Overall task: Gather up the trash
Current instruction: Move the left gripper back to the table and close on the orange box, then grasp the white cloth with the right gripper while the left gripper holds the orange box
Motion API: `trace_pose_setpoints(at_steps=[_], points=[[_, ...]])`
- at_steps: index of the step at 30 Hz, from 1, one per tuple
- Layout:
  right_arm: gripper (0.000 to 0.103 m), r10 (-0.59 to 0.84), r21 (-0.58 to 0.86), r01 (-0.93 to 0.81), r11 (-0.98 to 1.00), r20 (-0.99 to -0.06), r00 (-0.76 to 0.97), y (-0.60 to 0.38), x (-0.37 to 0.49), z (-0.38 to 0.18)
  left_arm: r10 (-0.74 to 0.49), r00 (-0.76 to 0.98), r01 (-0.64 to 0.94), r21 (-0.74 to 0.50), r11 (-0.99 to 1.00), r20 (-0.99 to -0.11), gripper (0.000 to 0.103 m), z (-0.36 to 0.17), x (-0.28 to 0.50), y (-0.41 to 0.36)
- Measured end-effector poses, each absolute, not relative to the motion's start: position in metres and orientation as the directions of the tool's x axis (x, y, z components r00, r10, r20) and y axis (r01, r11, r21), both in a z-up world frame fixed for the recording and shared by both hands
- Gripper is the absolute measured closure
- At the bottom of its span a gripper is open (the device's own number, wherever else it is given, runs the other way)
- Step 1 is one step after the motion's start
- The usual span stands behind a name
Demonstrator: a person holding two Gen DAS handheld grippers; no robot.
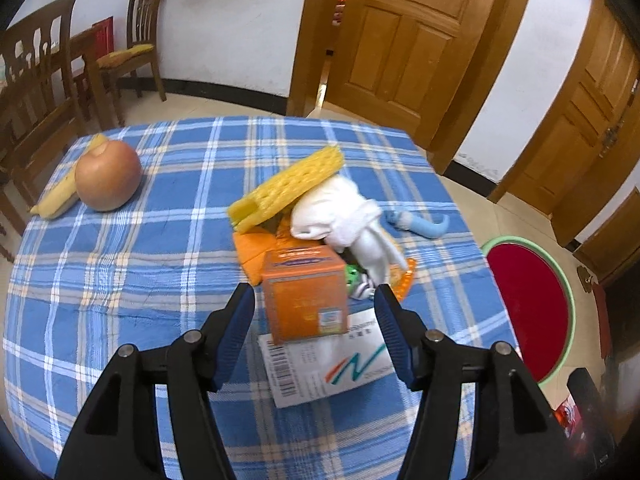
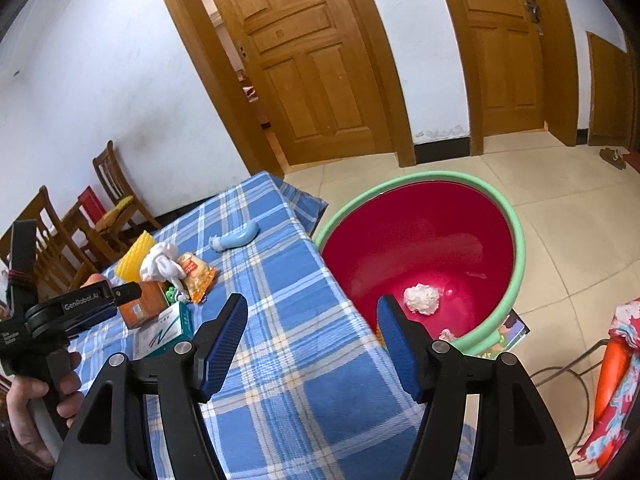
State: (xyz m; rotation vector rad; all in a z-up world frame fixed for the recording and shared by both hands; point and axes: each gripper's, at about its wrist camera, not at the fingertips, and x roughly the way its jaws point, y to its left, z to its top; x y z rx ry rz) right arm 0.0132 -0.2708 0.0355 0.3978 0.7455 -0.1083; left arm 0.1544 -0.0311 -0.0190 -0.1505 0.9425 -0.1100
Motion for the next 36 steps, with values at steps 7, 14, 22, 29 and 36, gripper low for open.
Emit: trace_pose_setpoints(at_steps=[7, 14, 22, 29, 36], points=[[0.034, 0.061, 0.311, 0.226, 0.923, -0.698, 0.714, -0.263, 0.022, 0.029, -0.164, 0.558, 0.014, -0.188, 0.982, -0.813, 0.041, -0.035, 0.166, -0.028], [0.034, 0.074, 0.314, 0.224, 0.923, -0.715, 0.696, -0.258, 0.029, 0.021, -0.196, 0.545, 0.010, -0.227, 0.974, -0.815, 0.057, -0.045, 0.171, -0.022], [0.034, 0.092, 0.314, 0.205, 0.927, -0.720, 0.687, -0.247, 0.032, 0.020, -0.207, 0.574, 0.009, -0.248, 0.969, -0.792, 0.058, -0.038, 0.159, -0.009], [0.034, 0.118, 0.314, 0.169, 0.934, -0.718, 0.686, -0.230, 0.036, 0.023, -0.188, 0.617, -0.010, -0.247, 0.969, -0.764, 0.058, -0.022, 0.140, 0.014], [0.034, 0.157, 0.300, 0.091, 0.950, -0.706, 0.691, -0.202, 0.056, 0.033, -0.155, 0.641, -0.058, -0.249, 0.967, -0.752, 0.057, -0.016, 0.133, 0.043]])
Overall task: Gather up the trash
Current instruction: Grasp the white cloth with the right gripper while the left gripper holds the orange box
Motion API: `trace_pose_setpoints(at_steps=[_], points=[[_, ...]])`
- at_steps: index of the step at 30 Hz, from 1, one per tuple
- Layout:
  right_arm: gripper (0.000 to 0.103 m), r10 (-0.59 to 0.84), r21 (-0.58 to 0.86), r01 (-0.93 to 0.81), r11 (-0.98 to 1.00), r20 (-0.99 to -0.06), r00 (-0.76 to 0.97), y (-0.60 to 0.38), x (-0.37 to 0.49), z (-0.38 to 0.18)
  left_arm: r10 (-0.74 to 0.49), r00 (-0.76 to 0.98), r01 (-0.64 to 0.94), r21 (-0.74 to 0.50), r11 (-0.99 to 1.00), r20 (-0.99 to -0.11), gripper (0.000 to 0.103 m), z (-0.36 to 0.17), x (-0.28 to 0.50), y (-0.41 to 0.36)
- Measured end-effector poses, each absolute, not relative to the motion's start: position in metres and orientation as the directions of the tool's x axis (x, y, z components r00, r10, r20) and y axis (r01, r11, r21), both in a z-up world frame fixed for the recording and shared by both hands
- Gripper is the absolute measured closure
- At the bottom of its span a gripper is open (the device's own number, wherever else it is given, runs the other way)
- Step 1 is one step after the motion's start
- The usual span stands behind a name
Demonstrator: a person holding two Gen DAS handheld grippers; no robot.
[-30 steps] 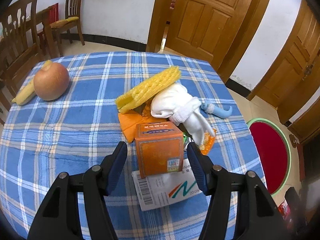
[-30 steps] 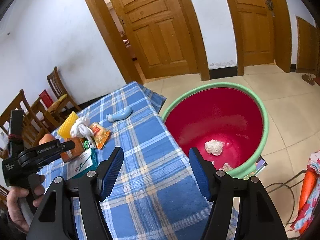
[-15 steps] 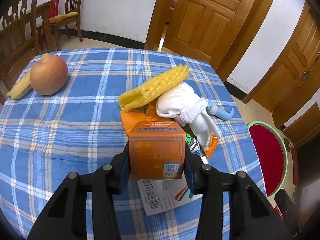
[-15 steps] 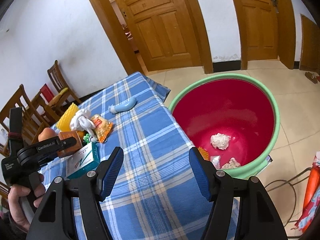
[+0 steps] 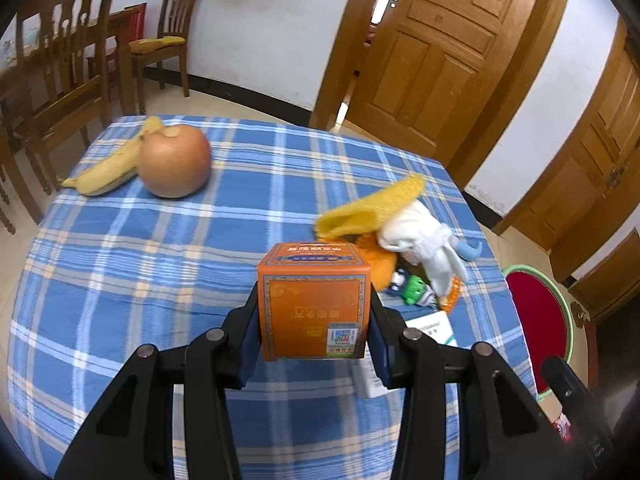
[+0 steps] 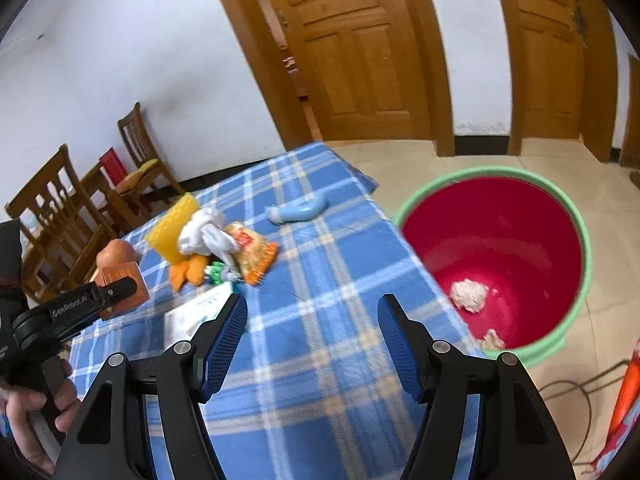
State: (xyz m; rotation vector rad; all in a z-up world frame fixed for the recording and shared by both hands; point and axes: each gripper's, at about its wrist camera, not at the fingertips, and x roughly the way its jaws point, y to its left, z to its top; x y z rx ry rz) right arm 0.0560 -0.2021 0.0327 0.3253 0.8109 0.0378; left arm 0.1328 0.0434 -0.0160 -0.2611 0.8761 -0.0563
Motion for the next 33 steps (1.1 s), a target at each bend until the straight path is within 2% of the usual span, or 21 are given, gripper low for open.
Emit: trace_pose_setpoints(at_steps=[14, 19, 21, 28, 31, 33], points=[[0.034, 0.231, 0.270, -0.046, 0.962, -0.709, 0.666, -0.151, 0.109, 0.028, -0.130, 0.672, -0.080, -0.246, 0.966, -0.729, 0.058, -0.015, 0.140, 0.075], [0.042, 0.258, 0.256, -0.099, 0.962, -0.716, 0.648, -0.137, 0.128, 0.022, -0.144, 0.665, -0.077, -0.260, 0.963, -0.733, 0.058, -0.021, 0.143, 0.077], [0.049, 0.269, 0.258, -0.114, 0.959, -0.720, 0.640, -0.133, 0.135, 0.019, -0.149, 0.663, -0.075, -0.263, 0.962, -0.734, 0.058, -0.023, 0.145, 0.077], [0.059, 0.282, 0.246, -0.145, 0.958, -0.734, 0.618, -0.125, 0.156, 0.008, -0.166, 0.653, -0.068, -0.275, 0.959, -0.739, 0.058, -0.029, 0.149, 0.075], [0.070, 0.284, 0.238, -0.156, 0.959, -0.745, 0.603, -0.123, 0.162, 0.002, -0.168, 0.650, -0.067, -0.277, 0.959, -0.741, 0.058, -0.030, 0.150, 0.075], [0.087, 0.292, 0.243, -0.163, 0.956, -0.748, 0.596, -0.123, 0.163, 0.000, -0.169, 0.648, -0.067, -0.277, 0.959, -0.742, 0.058, -0.031, 0.150, 0.075]])
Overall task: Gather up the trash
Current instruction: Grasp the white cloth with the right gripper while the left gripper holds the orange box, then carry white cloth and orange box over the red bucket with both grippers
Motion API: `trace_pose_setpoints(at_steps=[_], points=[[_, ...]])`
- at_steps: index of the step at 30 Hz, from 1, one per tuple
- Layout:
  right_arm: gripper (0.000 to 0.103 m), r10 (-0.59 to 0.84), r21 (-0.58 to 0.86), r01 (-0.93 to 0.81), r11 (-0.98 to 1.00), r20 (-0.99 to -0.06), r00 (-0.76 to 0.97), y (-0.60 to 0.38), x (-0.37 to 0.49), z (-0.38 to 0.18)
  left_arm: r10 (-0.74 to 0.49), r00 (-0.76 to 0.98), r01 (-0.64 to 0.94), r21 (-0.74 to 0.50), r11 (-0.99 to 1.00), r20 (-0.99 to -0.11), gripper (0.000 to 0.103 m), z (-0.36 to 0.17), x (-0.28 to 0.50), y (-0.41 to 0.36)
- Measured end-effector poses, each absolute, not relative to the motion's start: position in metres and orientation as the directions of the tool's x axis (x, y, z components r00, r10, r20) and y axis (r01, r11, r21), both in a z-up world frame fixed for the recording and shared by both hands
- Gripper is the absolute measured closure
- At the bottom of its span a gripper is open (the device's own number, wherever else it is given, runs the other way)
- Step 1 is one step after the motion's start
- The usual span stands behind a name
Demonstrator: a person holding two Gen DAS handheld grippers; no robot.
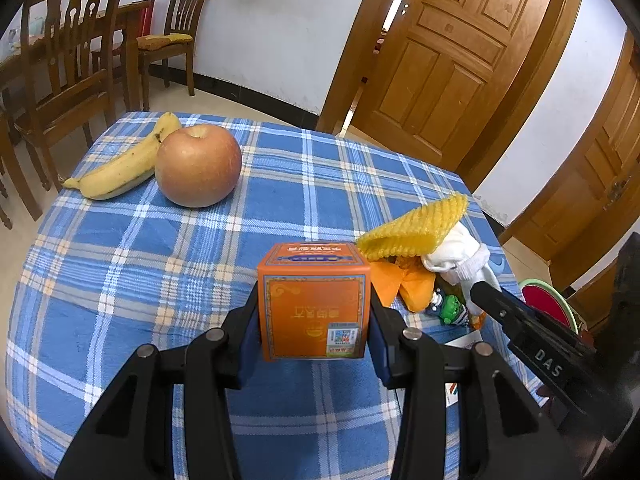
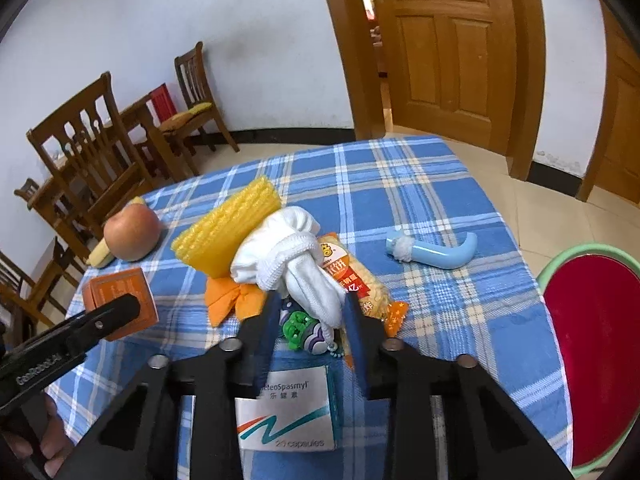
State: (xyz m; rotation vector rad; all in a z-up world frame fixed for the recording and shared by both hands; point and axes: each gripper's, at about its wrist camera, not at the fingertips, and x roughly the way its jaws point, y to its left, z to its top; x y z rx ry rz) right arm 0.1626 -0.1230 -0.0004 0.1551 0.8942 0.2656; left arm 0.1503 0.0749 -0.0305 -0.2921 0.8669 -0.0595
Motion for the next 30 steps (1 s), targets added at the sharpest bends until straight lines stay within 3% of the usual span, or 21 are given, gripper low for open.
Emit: trace_pose_setpoints(at_steps=[5, 30], points=[[0.097, 0.329, 0.287, -0.168, 0.943, -0.735, 0.593, -0.128, 0.155, 0.002, -0.175, 0.655, -0.054, -0.276, 0.960, -0.735, 0.058, -0.025, 0.145, 0.072], [0.097, 0.307, 0.383, -0.067, 0.921, -0.612, 0.729, -0.201, 0.066, 0.059, -0.309, 0.668, 0.143, -0.291, 0.946, -0.677, 0.058, 0.026, 0.110, 0.002]])
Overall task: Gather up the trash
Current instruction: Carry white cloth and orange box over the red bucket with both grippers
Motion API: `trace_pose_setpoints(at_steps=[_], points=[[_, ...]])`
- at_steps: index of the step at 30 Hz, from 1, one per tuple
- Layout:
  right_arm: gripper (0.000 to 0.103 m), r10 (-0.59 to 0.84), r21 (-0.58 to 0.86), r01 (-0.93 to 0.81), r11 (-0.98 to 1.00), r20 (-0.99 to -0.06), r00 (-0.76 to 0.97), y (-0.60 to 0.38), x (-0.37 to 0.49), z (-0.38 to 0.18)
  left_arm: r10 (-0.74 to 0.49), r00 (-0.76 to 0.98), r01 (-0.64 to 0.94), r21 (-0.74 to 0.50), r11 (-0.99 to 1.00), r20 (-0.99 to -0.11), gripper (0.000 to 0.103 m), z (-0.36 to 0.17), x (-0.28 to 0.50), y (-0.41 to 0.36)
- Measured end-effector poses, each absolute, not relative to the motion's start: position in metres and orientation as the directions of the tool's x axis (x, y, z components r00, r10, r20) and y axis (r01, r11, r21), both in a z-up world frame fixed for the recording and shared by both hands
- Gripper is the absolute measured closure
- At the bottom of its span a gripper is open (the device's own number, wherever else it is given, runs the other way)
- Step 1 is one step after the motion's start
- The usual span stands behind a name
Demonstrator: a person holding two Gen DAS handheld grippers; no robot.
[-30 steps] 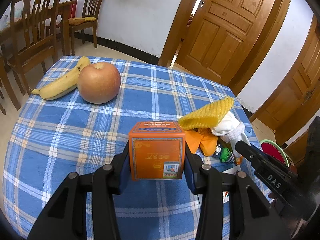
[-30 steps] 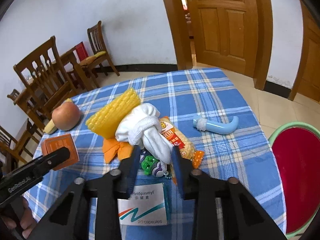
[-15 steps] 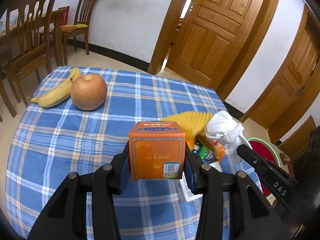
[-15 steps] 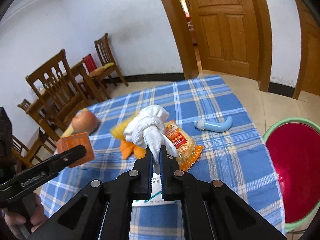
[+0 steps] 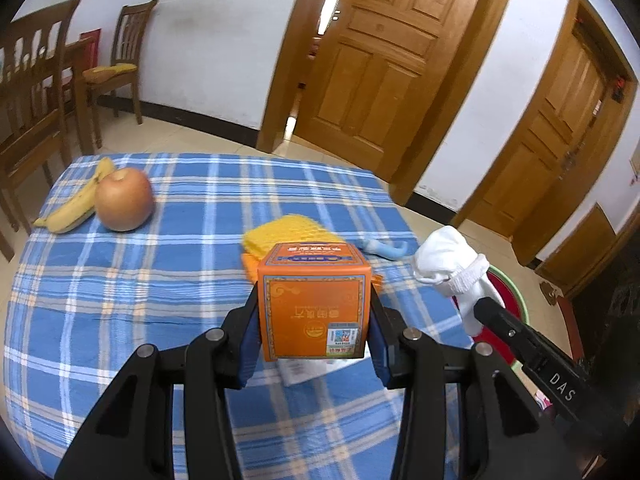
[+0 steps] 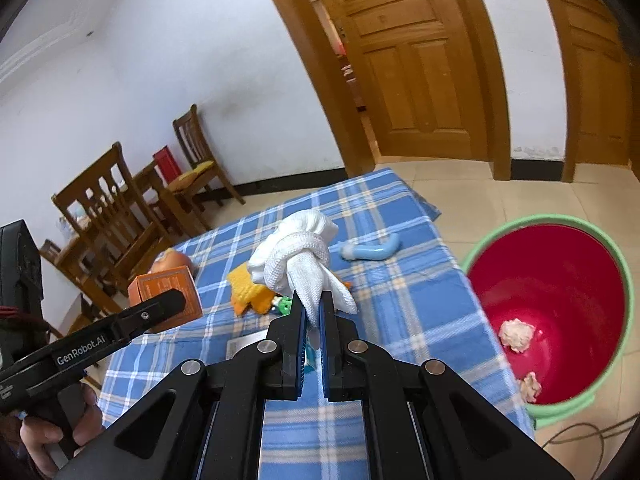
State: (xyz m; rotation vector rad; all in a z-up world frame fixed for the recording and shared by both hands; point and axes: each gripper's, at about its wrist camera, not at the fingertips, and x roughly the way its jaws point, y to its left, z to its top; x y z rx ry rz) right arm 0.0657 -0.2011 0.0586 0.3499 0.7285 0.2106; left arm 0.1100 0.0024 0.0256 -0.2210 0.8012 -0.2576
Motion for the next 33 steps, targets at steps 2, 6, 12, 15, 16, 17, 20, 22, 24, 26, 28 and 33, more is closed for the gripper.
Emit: trace_pose_setpoints(at_steps=[2, 6, 12, 15, 16, 17, 20, 22, 24, 26, 28, 33], points=[[0.097, 0.292, 0.385, -0.047, 0.922, -0.609, 0.737, -0.209, 0.059, 0.059, -0.318, 0.665, 0.170, -0.277, 0.946, -0.676, 0.058, 0.029, 0.108, -0.010], [0.097, 0.260, 0.394, -0.003, 0.919, -0.602, 0.755, -0.229, 0.044, 0.061, -0.349, 0.649, 0.219, -0.273, 0.937, -0.676, 0.058, 0.032, 0.106, -0.033], [0.097, 0.206, 0.400, 0.067, 0.914, -0.600, 0.773, -0.260, 0.025, 0.060, -0.375, 0.631, 0.276, -0.256, 0.927, -0.679, 0.058, 0.037, 0.106, -0.066], [0.097, 0.184, 0.407, 0.098, 0.908, -0.599, 0.779, -0.275, 0.018, 0.058, -0.385, 0.620, 0.301, -0.245, 0.922, -0.684, 0.058, 0.037, 0.106, -0.082], [0.097, 0.178, 0.410, 0.107, 0.906, -0.598, 0.781, -0.279, 0.016, 0.057, -0.386, 0.618, 0.309, -0.240, 0.920, -0.684, 0.058, 0.037, 0.107, -0.087], [0.097, 0.173, 0.412, 0.115, 0.904, -0.598, 0.782, -0.283, 0.014, 0.057, -0.389, 0.616, 0.319, -0.234, 0.918, -0.685, 0.058, 0.037, 0.107, -0.093], [0.097, 0.157, 0.419, 0.141, 0.897, -0.600, 0.785, -0.295, 0.009, 0.053, -0.397, 0.606, 0.349, -0.218, 0.911, -0.690, 0.058, 0.036, 0.109, -0.113], [0.097, 0.146, 0.426, 0.159, 0.891, -0.600, 0.787, -0.304, 0.006, 0.051, -0.403, 0.599, 0.367, -0.210, 0.906, -0.692, 0.058, 0.034, 0.109, -0.124], [0.097, 0.133, 0.428, 0.177, 0.886, -0.602, 0.787, -0.312, 0.003, 0.048, -0.410, 0.591, 0.388, -0.201, 0.900, -0.695, 0.058, 0.032, 0.110, -0.137], [0.097, 0.125, 0.431, 0.191, 0.882, -0.605, 0.787, -0.319, 0.001, 0.045, -0.417, 0.583, 0.406, -0.194, 0.893, -0.697, 0.058, 0.029, 0.111, -0.149], [0.097, 0.113, 0.433, 0.209, 0.877, -0.609, 0.785, -0.327, -0.001, 0.041, -0.425, 0.577, 0.426, -0.187, 0.885, -0.698, 0.058, 0.027, 0.112, -0.160], [0.097, 0.091, 0.437, 0.247, 0.865, -0.621, 0.779, -0.342, -0.005, 0.033, -0.438, 0.557, 0.469, -0.168, 0.867, -0.706, 0.058, 0.017, 0.115, -0.191]])
